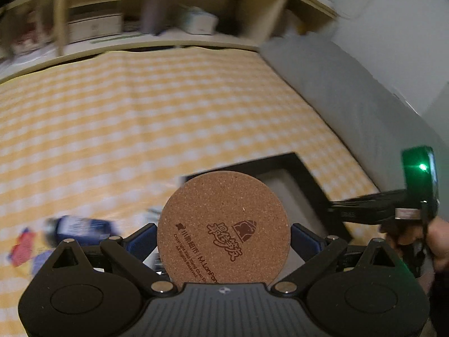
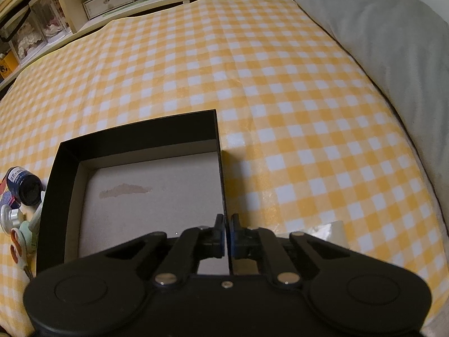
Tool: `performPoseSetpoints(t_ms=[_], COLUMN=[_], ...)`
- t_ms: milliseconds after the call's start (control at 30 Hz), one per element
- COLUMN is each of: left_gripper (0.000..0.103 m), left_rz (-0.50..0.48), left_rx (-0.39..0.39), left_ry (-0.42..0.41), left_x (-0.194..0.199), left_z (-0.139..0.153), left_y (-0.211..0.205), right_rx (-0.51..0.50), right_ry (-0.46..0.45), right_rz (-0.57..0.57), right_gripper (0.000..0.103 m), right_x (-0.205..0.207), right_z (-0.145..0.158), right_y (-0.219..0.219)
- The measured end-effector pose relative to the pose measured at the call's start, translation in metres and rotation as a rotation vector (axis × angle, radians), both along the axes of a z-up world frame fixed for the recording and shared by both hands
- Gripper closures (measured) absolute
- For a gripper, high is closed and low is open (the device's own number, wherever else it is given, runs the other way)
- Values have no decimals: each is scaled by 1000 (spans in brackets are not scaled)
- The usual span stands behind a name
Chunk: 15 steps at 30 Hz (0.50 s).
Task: Organize rigid objects
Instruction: 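Carry the coaster into the black box and open the left tool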
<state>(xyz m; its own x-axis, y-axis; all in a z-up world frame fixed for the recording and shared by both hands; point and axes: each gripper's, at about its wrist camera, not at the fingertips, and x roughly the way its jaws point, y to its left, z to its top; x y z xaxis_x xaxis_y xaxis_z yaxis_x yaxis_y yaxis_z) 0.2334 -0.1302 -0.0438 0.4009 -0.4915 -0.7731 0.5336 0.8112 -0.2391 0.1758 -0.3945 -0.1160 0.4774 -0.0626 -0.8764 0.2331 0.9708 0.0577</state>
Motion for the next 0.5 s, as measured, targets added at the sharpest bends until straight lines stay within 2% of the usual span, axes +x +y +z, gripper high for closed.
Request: performPoseSetpoints(t_ms=[267, 400, 500], left_gripper=[5, 5, 4], left_rz=[-92, -138, -157], left_rx=[-12, 53, 97], left_ry=[30, -11, -6], left_x=[-9, -14, -13], left_z=[-37, -53, -63], left_y=[-65, -81, -82], right_rx=[8, 8, 10], right_ry=[5, 6, 7], right_rz=[17, 19, 26], right_gripper=[99, 99, 99], right_x=[-1, -2, -3], right_z=[0, 0, -1], right_y=[4, 4, 5])
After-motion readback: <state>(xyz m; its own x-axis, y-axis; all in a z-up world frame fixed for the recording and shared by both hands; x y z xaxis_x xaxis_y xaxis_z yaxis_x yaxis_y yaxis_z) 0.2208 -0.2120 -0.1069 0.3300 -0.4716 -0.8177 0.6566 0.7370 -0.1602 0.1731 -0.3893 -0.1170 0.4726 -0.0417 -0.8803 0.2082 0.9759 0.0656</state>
